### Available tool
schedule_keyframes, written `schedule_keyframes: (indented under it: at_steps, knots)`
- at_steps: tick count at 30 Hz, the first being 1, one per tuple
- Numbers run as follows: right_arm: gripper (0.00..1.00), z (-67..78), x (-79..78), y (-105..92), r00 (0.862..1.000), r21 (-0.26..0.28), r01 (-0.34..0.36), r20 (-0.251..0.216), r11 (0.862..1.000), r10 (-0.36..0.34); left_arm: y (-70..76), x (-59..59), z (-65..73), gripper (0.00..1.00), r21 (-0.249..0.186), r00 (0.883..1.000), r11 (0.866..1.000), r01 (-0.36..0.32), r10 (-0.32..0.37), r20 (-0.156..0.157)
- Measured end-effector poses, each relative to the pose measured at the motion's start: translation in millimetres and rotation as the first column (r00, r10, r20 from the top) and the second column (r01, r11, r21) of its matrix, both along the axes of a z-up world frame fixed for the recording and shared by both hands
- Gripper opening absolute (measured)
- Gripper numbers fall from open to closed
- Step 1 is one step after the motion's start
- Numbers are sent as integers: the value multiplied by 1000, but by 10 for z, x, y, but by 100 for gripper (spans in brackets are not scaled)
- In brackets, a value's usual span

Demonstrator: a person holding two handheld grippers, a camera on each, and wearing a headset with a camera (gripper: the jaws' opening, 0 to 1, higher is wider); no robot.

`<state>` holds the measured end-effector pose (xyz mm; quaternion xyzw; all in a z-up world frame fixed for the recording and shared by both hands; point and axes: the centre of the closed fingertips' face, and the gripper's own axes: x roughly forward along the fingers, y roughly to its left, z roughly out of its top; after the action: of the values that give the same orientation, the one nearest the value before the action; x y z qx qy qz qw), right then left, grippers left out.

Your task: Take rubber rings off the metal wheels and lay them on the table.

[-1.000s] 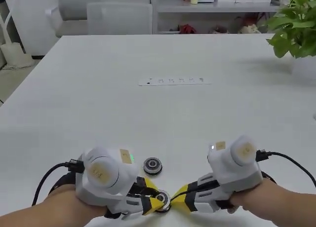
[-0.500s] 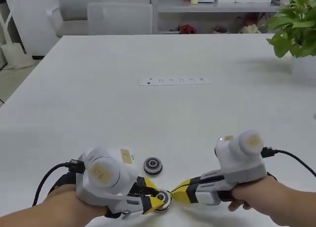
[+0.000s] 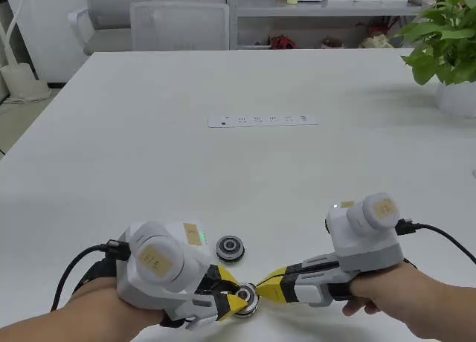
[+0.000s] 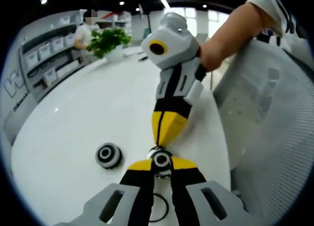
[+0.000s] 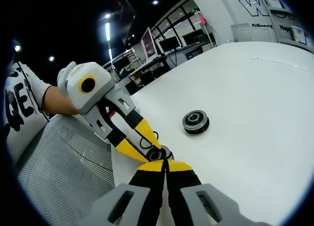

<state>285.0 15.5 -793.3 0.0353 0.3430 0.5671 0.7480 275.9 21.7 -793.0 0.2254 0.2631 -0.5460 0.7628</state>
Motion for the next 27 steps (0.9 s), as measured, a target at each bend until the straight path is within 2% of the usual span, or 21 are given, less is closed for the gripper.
schedule_keyframes:
  at_steps: [4,21,23,24,25,26,27]
  knots:
    - [0,4,-5,9,1000,-8,-15,13,1000,15,2,4,-1,12,3,1000,1000,-1,1,-2]
    - [0,38,-83,72,999,2,-52,11,999,52,6,-11,-1,12,5,1000,1000,3,-3,-5]
    - [0,65,-132,116,997,22,-77,7,997,77,7,-11,-2,12,4,1000,1000,4,-4,-5]
    - [0,121,-206,176,994,61,-110,-9,992,111,6,-10,-2,12,3,1000,1000,2,-2,-5]
    - [0,96,-226,194,993,32,-117,12,993,117,4,-8,-3,12,3,1000,1000,1,-1,-4]
    - [0,98,-157,182,990,11,-119,80,993,118,9,-7,-4,12,7,1000,1000,3,-3,-3]
    - [0,93,-196,179,994,24,-110,24,994,109,7,-9,-4,12,2,1000,1000,0,0,-6]
